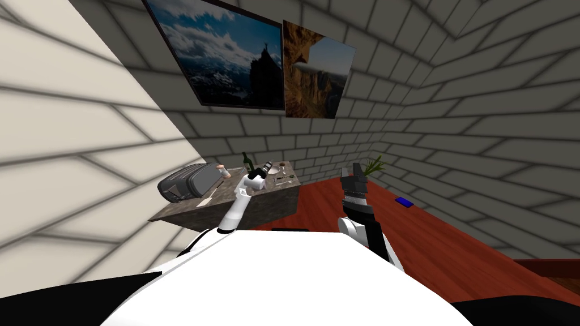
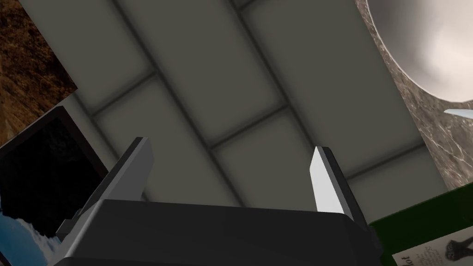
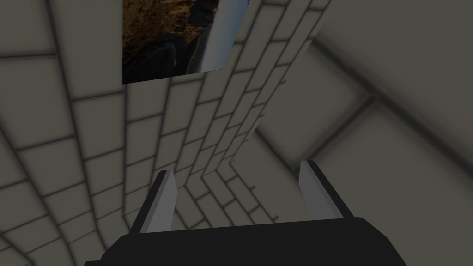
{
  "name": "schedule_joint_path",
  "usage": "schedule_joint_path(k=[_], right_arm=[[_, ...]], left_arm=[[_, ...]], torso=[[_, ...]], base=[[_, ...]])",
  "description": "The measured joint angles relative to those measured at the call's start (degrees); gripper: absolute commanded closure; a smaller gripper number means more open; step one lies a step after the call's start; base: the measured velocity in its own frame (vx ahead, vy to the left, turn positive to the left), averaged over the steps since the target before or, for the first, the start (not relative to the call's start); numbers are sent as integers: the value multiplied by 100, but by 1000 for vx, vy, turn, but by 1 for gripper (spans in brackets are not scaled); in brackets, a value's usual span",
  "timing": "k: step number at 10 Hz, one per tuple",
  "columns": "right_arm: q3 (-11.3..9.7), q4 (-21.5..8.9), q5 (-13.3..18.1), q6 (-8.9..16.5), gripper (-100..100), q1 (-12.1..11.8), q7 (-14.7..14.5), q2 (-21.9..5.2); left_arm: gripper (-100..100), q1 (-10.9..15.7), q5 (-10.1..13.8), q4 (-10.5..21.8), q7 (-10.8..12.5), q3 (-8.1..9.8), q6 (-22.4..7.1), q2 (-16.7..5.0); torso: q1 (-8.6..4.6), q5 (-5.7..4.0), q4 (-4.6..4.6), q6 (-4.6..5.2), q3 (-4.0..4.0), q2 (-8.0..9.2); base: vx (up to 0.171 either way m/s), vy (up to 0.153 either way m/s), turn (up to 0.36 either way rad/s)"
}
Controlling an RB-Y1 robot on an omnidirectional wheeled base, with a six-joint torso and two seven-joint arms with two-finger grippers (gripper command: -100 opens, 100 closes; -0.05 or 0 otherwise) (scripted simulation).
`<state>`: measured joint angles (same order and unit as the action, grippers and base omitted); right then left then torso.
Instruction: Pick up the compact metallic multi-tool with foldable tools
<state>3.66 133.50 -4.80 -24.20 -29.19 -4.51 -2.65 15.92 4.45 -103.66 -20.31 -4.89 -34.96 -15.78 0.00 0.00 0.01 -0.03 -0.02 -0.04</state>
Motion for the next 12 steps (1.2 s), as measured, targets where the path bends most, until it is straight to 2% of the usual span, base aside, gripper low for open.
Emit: schedule_joint_path(k=[1, 8, 12], right_arm=[[0, 0, 0, 0, 0, 0, 0, 0], [0, 0, 0, 0, 0, 0, 0, 0], [0, 0, 0, 0, 0, 0, 0, 0]], left_arm=[[-100, 81, 31, 156, -59, -55, -134, -38], [-100, 423, 196, 573, -296, -243, -1184, -212], [-100, 683, 376, 1066, -507, -410, -1771, -372]], torso=[[0, 0, 1, 1, -1, -1], [3, 1, 1, -1, -1, -2], [4, 1, 1, -1, -3, -5]], base=[[8, -1, -29], [11, 3, -40], [17, 6, -38]])
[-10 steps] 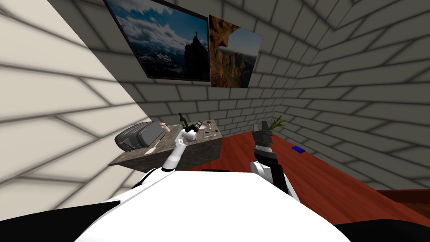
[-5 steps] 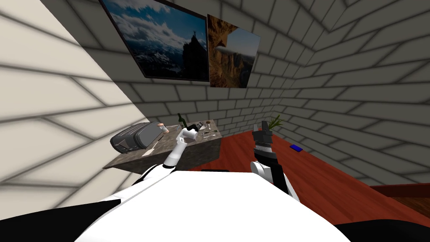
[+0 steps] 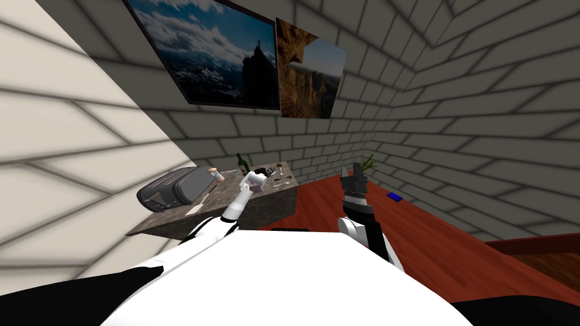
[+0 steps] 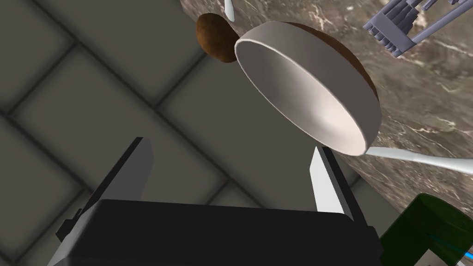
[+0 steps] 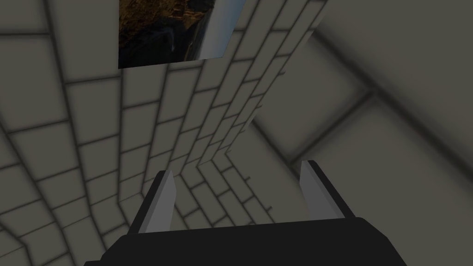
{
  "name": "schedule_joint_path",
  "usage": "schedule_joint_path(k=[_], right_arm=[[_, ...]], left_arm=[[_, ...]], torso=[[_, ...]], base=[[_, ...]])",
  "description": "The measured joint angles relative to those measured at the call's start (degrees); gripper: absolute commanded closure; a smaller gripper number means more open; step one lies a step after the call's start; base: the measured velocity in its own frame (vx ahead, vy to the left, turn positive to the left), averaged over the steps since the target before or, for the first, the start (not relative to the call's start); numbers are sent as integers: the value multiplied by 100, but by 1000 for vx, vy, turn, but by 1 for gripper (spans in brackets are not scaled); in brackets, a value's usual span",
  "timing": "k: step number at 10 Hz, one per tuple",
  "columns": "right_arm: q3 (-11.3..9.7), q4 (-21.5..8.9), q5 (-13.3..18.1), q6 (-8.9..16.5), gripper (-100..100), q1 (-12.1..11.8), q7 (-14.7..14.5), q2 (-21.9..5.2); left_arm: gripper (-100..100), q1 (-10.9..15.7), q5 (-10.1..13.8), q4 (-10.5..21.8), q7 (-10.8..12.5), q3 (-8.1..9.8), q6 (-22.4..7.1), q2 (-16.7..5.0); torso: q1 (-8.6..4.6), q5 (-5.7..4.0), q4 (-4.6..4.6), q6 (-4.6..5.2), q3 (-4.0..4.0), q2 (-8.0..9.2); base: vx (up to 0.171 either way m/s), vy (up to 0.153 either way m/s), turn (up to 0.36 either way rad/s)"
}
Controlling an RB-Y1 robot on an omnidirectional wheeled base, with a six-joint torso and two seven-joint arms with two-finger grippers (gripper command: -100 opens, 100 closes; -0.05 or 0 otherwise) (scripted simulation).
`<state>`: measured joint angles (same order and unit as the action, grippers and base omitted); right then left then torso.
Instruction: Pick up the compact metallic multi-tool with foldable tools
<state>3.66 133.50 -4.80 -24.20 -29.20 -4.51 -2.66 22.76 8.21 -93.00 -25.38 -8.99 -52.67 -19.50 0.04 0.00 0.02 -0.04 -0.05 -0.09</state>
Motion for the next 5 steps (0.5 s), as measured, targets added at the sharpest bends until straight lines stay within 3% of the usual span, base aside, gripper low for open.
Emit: schedule_joint_path(k=[5], right_arm=[[0, 0, 0, 0, 0, 0, 0, 0]], left_arm=[[-100, 194, 200, 368, -203, -157, -684, -180]], torso=[[-1, 0, 0, -1, 0, 0]], base=[[21, 4, -65]])
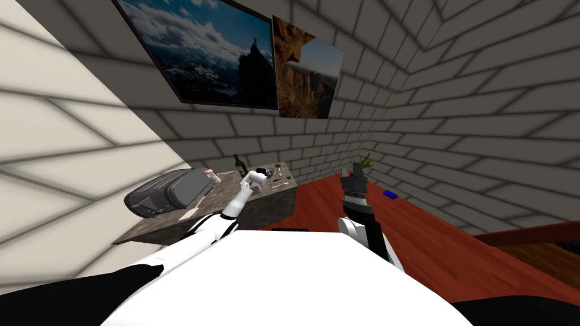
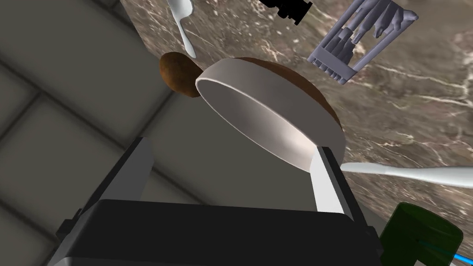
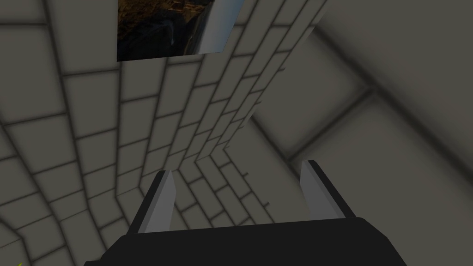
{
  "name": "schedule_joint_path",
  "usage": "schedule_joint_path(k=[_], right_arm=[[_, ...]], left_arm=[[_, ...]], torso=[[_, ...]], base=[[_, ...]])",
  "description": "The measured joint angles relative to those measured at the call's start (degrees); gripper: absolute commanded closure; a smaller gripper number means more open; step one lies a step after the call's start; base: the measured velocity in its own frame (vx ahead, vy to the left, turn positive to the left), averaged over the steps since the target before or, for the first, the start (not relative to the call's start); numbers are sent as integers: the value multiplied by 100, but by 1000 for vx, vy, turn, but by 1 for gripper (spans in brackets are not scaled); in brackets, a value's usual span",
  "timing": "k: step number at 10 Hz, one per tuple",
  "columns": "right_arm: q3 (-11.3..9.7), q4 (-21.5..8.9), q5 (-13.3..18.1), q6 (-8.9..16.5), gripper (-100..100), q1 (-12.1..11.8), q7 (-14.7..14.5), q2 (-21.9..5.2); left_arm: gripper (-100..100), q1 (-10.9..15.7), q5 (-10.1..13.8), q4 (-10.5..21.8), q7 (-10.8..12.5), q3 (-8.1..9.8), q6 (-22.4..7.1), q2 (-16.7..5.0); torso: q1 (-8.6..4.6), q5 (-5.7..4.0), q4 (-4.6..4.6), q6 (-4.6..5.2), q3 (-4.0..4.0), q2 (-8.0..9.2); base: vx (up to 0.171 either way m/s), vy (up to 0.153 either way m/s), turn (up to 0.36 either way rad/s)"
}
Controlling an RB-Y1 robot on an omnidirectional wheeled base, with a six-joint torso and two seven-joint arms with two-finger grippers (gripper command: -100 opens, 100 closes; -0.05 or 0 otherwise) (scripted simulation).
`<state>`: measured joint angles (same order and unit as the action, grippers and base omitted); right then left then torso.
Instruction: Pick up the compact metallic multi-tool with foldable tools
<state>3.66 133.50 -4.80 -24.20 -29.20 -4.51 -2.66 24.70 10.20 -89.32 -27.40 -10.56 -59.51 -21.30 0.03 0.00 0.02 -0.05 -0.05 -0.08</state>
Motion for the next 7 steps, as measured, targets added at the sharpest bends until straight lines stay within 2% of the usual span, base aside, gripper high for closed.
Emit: schedule_joint_path(k=[3, 7], right_arm=[[0, 0, 0, 0, 0, 0, 0, 0], [0, 0, 0, 0, 0, 0, 0, 0]], left_arm=[[-100, 154, 147, 298, -143, -129, -451, -134], [-100, 286, 325, 505, -299, -265, -1069, -314]], torso=[[0, 0, 1, 1, -2, -4], [-5, -1, 0, 1, -1, -2]], base=[[25, 4, -56], [29, -4, -82]])
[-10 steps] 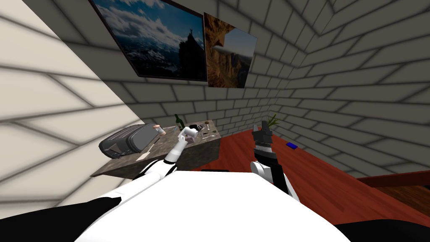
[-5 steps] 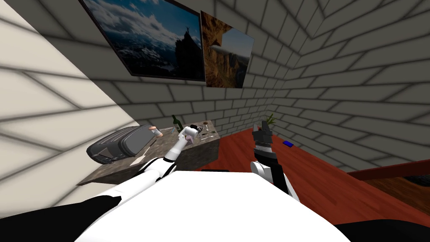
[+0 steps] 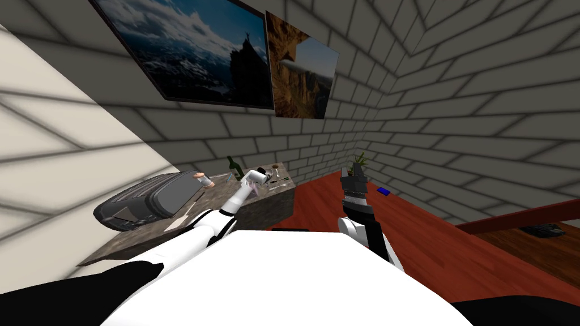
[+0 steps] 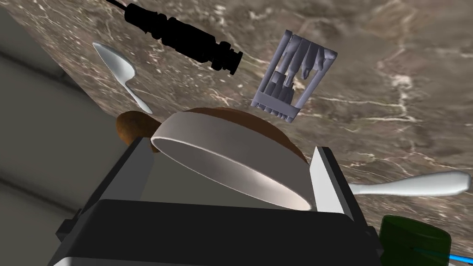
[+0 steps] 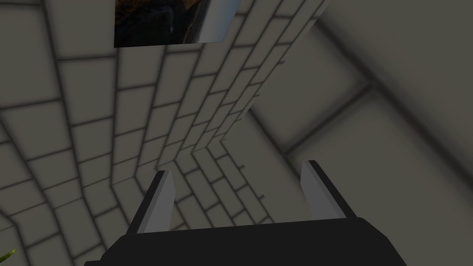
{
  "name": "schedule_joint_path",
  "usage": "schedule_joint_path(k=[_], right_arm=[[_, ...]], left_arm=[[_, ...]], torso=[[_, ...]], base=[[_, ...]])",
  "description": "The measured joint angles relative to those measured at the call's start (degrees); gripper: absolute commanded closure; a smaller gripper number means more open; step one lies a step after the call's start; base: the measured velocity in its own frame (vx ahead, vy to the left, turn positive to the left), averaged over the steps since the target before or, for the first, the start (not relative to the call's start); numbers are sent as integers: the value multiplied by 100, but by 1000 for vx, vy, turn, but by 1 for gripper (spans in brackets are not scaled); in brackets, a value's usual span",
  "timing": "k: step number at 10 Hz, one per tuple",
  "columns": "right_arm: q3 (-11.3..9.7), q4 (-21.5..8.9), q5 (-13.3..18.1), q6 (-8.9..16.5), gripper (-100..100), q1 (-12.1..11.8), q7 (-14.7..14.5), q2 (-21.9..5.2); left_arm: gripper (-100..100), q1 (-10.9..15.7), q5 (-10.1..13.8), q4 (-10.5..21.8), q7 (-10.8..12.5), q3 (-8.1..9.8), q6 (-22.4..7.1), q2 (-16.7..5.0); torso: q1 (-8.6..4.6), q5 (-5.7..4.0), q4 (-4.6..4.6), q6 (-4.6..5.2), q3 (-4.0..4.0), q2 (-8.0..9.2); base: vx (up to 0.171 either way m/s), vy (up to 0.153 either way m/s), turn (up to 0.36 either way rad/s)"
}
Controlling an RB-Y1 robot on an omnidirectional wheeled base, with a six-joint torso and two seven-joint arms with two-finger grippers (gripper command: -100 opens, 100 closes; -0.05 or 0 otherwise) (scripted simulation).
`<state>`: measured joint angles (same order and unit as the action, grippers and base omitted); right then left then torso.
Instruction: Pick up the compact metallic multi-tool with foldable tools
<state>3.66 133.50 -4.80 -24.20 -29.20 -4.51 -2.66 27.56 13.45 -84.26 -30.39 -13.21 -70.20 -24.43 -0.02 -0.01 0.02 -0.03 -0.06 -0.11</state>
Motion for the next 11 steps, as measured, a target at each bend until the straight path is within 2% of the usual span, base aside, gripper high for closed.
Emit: schedule_joint_path(k=[2, 7, 8, 9, 11], right_arm=[[0, 0, 0, 0, 0, 0, 0, 0], [0, 0, 0, 0, 0, 0, 0, 0], [0, 0, 0, 0, 0, 0, 0, 0], [0, 0, 0, 0, 0, 0, 0, 0], [1, 0, 0, 0, 0, 0, 0, 0]], left_arm=[[-100, 137, 134, 344, -137, -122, -303, -124], [-100, 328, 351, 712, -338, -301, -924, -342], [0, 334, 356, 730, -351, -306, -941, -345], [-100, 334, 355, 728, -349, -306, -940, -345], [-100, 250, 290, 865, -333, -321, -752, -301]], torso=[[0, 0, 2, -1, -4, -7], [-1, 0, 1, -1, -1, -1], [0, 0, 0, -3, 2, 5], [1, 0, -1, -2, 5, 9], [11, 3, 1, -3, 0, 0]], base=[[40, -3, -65], [26, -5, -59], [0, 0, 0], [22, 16, -53], [34, 27, -38]])
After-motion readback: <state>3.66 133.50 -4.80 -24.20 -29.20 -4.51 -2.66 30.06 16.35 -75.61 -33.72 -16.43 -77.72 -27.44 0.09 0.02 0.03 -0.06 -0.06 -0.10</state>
